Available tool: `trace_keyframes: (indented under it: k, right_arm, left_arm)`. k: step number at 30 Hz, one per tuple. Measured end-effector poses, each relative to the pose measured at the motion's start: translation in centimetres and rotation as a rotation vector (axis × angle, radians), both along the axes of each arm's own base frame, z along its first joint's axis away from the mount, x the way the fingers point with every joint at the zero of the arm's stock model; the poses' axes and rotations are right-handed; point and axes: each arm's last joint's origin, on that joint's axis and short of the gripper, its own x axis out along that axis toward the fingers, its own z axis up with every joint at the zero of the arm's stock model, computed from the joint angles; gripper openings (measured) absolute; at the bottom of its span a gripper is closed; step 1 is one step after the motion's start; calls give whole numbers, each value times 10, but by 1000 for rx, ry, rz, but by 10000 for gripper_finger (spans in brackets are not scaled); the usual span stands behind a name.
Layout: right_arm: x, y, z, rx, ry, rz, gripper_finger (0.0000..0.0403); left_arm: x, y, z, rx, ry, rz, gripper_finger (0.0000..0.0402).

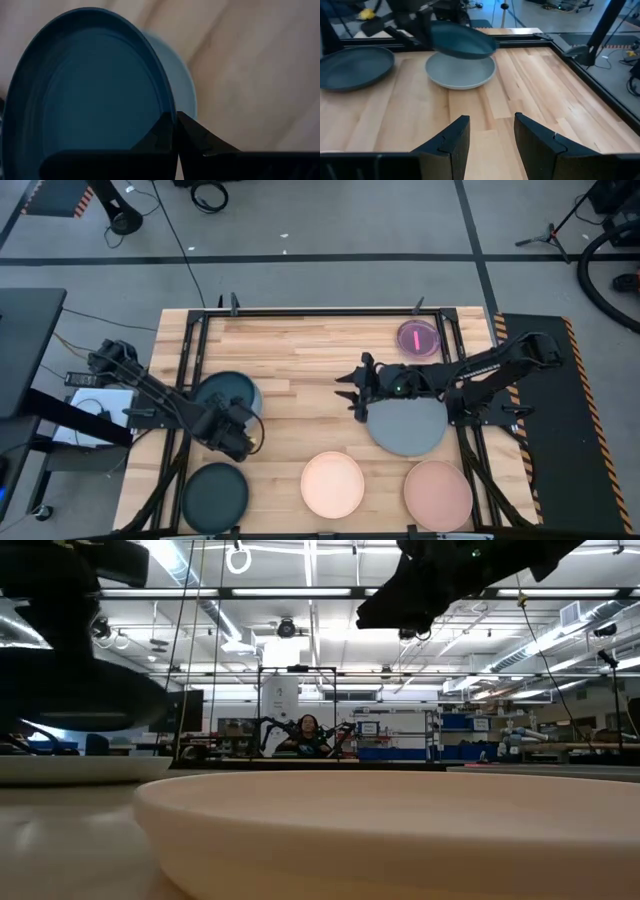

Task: Stack plastic plates
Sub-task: Stack the top black plate on top of the gray plate

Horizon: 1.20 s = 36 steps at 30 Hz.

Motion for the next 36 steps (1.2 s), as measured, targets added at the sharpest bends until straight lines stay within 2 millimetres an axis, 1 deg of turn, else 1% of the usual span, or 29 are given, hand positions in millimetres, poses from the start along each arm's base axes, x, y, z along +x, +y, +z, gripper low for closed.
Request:
trace_keyframes:
  k: [4, 12, 18, 24, 32, 36]
  right_arm:
    - [-2, 11, -1, 21, 4, 20, 161]
    - [-4, 35, -5, 27, 21, 93, 161]
    - [-6, 53, -12, -47, 39, 44, 151]
    - [-8, 62, -12, 6, 20, 47, 140]
    - [-8, 63, -12, 31, 20, 45, 140]
    - [-8, 63, -12, 26, 18, 50, 140]
  left_arm:
    - [1, -1, 1, 23, -52, 9, 18]
    - [-3, -9, 1, 13, -76, 15, 18]
    - [-5, -16, -1, 81, -124, -5, 18]
    - [1, -19, -14, 137, -79, -13, 18]
    - [13, -29, -42, 187, -9, -17, 18]
    - [15, -31, -53, 200, 65, -40, 18]
